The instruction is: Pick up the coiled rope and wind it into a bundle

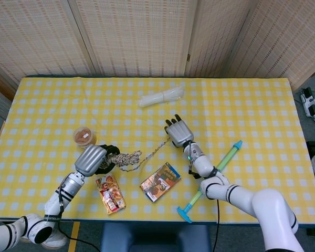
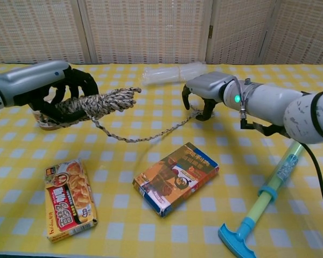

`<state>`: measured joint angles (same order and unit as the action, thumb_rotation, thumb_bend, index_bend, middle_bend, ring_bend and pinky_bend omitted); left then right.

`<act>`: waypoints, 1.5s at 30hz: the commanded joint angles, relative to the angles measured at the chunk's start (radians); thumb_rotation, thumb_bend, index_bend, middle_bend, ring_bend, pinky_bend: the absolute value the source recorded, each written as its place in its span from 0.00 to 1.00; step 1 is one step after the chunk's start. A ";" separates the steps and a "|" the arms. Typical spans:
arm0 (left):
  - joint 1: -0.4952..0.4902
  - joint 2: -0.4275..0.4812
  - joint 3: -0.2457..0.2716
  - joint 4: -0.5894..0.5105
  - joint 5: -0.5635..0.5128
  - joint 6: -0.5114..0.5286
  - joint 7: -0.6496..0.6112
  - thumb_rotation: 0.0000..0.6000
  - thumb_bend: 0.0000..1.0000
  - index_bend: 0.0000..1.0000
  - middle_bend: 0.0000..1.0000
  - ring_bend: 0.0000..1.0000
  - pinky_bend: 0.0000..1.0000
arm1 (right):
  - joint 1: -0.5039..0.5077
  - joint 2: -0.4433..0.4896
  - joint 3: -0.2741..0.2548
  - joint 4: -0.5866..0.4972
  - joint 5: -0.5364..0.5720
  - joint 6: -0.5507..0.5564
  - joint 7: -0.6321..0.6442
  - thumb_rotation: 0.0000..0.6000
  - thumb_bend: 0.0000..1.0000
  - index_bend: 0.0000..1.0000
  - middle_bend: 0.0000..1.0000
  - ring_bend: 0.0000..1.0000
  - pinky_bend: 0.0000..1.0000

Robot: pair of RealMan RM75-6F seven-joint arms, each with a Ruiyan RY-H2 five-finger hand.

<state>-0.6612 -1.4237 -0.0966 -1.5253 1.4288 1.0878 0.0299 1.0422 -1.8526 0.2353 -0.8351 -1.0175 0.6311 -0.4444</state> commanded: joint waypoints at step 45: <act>0.010 -0.015 0.000 0.047 0.010 -0.016 -0.045 1.00 0.60 0.68 0.69 0.64 0.71 | 0.083 -0.177 0.036 0.307 -0.065 -0.095 0.104 1.00 0.39 0.53 0.26 0.22 0.10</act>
<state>-0.6514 -1.4385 -0.0968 -1.4781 1.4391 1.0720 -0.0149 1.1248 -2.0296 0.2711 -0.5277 -1.0829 0.5359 -0.3404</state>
